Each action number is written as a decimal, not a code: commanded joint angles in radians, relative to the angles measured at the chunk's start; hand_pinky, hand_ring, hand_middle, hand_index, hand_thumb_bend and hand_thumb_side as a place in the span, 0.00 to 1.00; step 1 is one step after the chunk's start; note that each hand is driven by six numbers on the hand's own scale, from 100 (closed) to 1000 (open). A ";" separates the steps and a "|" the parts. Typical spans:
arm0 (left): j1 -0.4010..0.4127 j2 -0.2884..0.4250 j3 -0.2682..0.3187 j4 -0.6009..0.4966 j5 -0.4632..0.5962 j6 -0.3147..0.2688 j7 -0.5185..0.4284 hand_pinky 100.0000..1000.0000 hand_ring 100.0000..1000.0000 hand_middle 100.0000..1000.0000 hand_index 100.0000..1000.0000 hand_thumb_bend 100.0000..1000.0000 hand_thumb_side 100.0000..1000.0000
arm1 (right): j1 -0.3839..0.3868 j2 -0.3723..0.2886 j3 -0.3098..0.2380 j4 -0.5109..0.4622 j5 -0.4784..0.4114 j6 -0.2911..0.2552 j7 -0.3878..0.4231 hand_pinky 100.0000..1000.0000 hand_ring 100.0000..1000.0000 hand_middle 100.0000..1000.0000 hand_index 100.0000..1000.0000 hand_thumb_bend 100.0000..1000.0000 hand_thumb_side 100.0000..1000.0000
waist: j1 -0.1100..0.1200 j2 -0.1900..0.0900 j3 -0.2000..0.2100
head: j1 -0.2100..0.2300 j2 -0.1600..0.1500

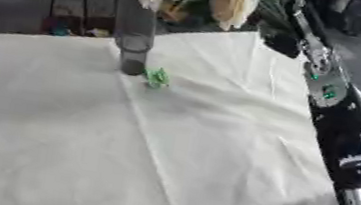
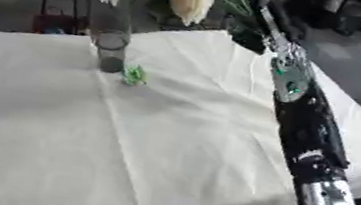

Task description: Arrange flowers into the vase.

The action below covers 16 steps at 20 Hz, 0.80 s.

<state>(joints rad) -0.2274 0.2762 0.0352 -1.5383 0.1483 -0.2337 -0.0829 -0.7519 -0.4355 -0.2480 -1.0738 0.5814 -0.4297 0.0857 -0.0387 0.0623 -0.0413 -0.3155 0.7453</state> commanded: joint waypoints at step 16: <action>-0.010 0.005 -0.015 -0.009 0.006 0.002 -0.019 0.55 0.62 0.71 0.79 0.74 0.78 | -0.340 0.011 -0.077 0.115 -0.040 0.208 -0.024 0.00 0.00 0.00 0.00 0.00 0.43 | 0.000 -0.030 0.061 | -0.024 -0.023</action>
<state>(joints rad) -0.2271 0.2728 0.0225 -1.5375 0.1492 -0.2303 -0.0977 -1.0599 -0.4117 -0.3128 -0.9534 0.5539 -0.2390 0.0666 -0.0411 0.0475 0.0222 -0.3356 0.7343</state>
